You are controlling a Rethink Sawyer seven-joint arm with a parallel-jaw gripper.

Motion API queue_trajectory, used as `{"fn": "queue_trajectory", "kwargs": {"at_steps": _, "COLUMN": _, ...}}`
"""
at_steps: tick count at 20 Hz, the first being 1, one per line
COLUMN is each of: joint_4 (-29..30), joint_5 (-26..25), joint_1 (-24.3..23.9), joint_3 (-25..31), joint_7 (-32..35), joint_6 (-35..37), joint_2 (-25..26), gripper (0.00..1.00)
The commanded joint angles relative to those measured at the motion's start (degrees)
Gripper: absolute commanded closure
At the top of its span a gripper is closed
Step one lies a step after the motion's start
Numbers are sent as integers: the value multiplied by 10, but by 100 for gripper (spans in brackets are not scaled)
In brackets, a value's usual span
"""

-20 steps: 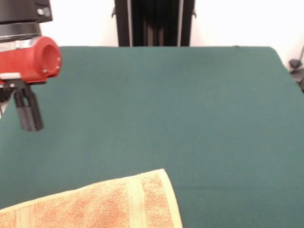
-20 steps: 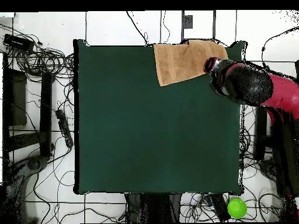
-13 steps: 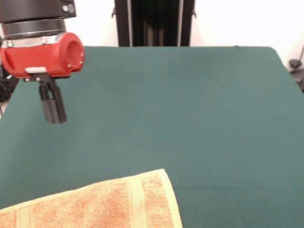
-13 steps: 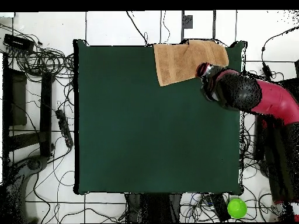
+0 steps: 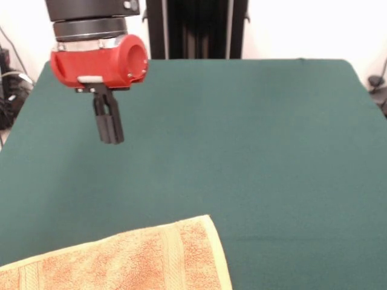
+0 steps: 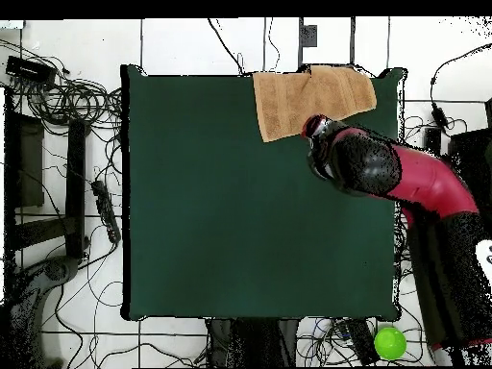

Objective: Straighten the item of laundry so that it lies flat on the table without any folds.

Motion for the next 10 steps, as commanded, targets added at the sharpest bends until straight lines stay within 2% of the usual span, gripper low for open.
{"fn": "queue_trajectory", "kwargs": {"at_steps": 1, "joint_4": 121, "joint_5": 62, "joint_1": 78, "joint_3": -52, "joint_7": 204, "joint_6": -58, "joint_2": -1, "gripper": 100}}
{"fn": "queue_trajectory", "kwargs": {"at_steps": 10, "joint_4": 154, "joint_5": 129, "joint_1": 132, "joint_3": -90, "joint_7": 228, "joint_6": -87, "joint_2": -19, "gripper": 100}}
